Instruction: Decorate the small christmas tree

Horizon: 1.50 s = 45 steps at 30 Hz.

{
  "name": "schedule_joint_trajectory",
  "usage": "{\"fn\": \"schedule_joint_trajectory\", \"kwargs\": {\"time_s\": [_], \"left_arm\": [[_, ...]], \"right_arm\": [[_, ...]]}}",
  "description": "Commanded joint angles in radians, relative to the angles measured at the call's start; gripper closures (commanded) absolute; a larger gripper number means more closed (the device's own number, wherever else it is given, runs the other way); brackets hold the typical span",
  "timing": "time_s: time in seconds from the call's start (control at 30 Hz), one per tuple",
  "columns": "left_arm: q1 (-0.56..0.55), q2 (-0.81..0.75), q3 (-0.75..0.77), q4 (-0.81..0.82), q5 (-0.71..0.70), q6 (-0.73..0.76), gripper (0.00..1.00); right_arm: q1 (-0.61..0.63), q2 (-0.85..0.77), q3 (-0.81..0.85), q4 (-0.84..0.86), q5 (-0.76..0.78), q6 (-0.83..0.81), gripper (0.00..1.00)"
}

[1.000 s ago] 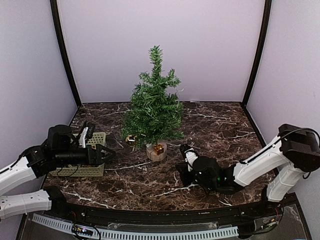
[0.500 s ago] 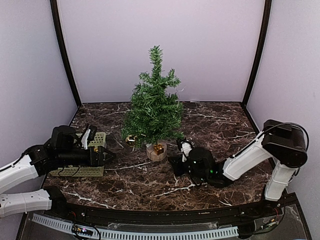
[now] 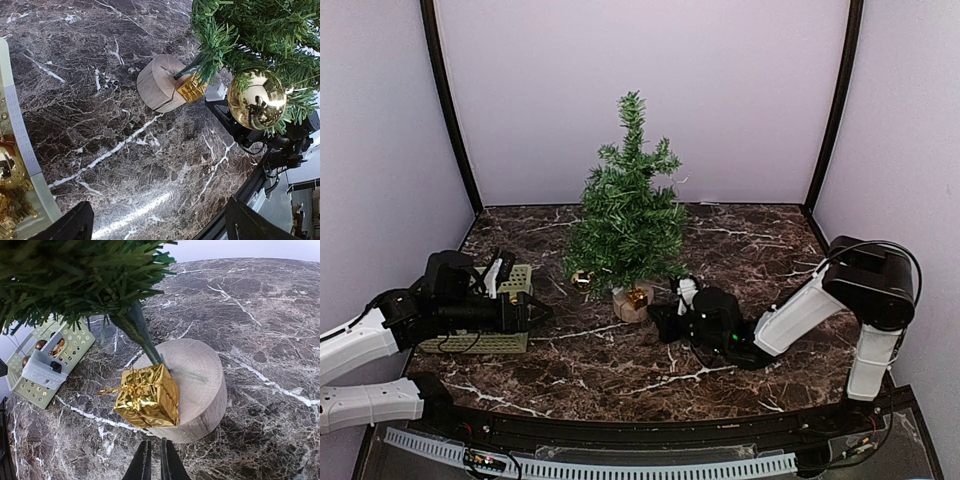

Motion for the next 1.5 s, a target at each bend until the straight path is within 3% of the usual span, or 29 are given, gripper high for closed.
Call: {"fn": "schedule_joint_trajectory", "kwargs": {"time_s": [0.0, 0.8, 0.97, 1.1, 1.2, 1.27, 1.47], "left_arm": [[0.008, -0.001, 0.021, 0.016, 0.002, 0.010, 0.06], [0.012, -0.046, 0.033, -0.041, -0.054, 0.006, 0.06], [0.017, -0.076, 0.087, -0.155, -0.151, 0.003, 0.05], [0.040, -0.063, 0.124, -0.246, -0.228, -0.001, 0.04], [0.076, -0.040, 0.133, -0.263, -0.236, 0.000, 0.04], [0.120, -0.017, 0.133, -0.264, -0.223, 0.006, 0.05], [0.272, 0.060, 0.075, -0.188, -0.132, 0.002, 0.22]], "right_arm": [[-0.015, 0.031, 0.038, 0.061, -0.019, 0.010, 0.92], [-0.025, 0.061, 0.068, 0.080, -0.005, 0.014, 0.92], [-0.025, -0.036, -0.019, 0.062, 0.010, 0.055, 0.81], [-0.024, -0.154, -0.121, 0.031, 0.057, 0.083, 0.57], [-0.030, -0.249, -0.158, -0.060, 0.097, 0.077, 0.48], [-0.038, -0.293, -0.166, -0.113, 0.115, 0.065, 0.44], [-0.100, -0.364, -0.180, -0.177, 0.098, 0.042, 0.40]]}}
